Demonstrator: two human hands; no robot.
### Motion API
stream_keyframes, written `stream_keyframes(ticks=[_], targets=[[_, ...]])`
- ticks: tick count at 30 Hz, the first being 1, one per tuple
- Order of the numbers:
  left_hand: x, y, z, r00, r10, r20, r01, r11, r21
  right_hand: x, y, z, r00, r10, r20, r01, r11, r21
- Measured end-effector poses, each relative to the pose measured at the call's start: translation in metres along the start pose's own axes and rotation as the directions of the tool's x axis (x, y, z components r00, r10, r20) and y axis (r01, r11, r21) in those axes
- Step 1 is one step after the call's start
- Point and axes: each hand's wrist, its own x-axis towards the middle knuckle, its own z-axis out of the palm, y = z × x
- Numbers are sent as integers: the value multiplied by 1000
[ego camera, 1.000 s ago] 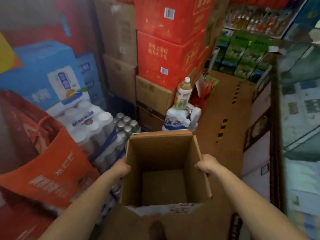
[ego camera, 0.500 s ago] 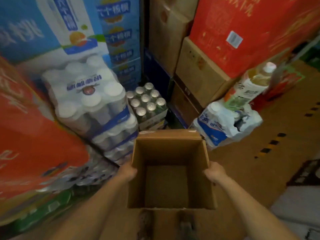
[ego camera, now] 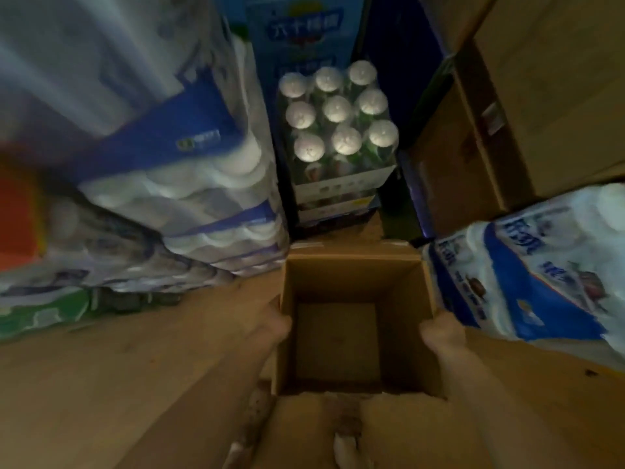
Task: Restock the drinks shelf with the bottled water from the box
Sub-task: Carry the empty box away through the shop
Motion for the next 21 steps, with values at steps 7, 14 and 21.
stream_keyframes(ticks=[7,14,21], targets=[[40,21,15,996,-89,16,91,963,-253,65,-24,18,994,-78,-75,85,992,98],[71,45,17,994,-96,-47,84,975,-206,90,-54,0,960,-202,-192,222,971,87],[84,63,26,995,-89,-54,63,927,-370,119,-90,-26,896,-385,-221,369,923,-113]])
